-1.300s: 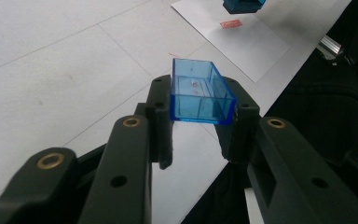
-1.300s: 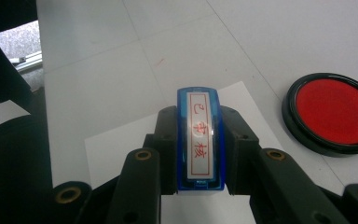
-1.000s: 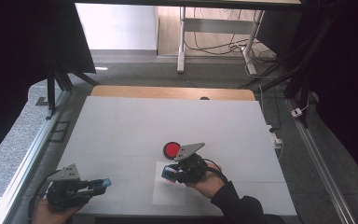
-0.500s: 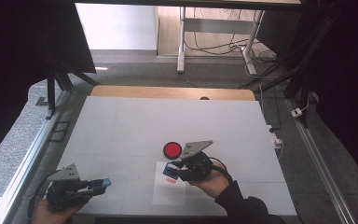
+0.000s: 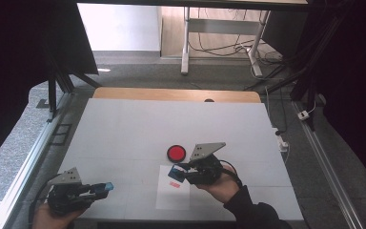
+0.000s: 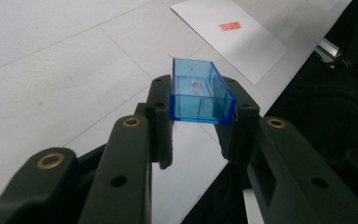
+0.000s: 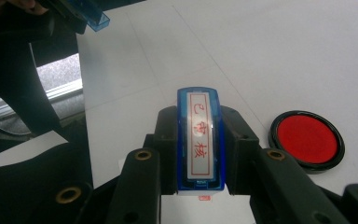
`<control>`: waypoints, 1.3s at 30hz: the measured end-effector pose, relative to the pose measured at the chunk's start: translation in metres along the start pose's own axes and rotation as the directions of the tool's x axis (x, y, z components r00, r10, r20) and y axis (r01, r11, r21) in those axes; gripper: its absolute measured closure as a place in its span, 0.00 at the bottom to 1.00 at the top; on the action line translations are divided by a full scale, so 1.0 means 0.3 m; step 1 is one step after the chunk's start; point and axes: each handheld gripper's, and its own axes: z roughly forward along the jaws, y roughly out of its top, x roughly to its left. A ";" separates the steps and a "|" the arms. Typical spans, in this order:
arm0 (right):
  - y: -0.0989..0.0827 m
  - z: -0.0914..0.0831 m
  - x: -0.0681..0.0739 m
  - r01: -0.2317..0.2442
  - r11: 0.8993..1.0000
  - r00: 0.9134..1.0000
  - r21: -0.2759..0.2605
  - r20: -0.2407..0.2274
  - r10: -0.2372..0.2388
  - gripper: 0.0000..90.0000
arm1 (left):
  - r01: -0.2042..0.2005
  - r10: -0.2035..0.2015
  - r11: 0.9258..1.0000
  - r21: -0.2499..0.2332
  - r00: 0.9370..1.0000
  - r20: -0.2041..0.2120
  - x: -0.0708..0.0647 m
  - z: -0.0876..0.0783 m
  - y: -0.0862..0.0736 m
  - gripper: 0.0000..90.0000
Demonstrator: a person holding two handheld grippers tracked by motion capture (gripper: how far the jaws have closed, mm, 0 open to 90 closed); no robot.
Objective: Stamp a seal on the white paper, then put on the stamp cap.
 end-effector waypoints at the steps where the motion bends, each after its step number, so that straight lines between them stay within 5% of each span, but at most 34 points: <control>1: 0.000 -0.004 0.000 -0.003 1.000 1.000 -0.003 -0.002 0.003 0.79 | 0.000 0.000 1.000 0.000 1.000 0.001 0.000 0.000 0.000 0.76; 27: 0.018 -0.056 0.010 -0.013 0.998 1.000 -0.054 -0.010 0.012 0.79 | 0.008 -0.008 1.000 0.000 1.000 0.009 0.005 0.000 0.002 0.76; 39: 0.025 -0.063 0.016 0.002 0.998 1.000 -0.069 -0.031 -0.004 0.79 | -0.038 0.040 0.999 -0.019 0.993 0.107 -0.016 0.022 0.046 0.76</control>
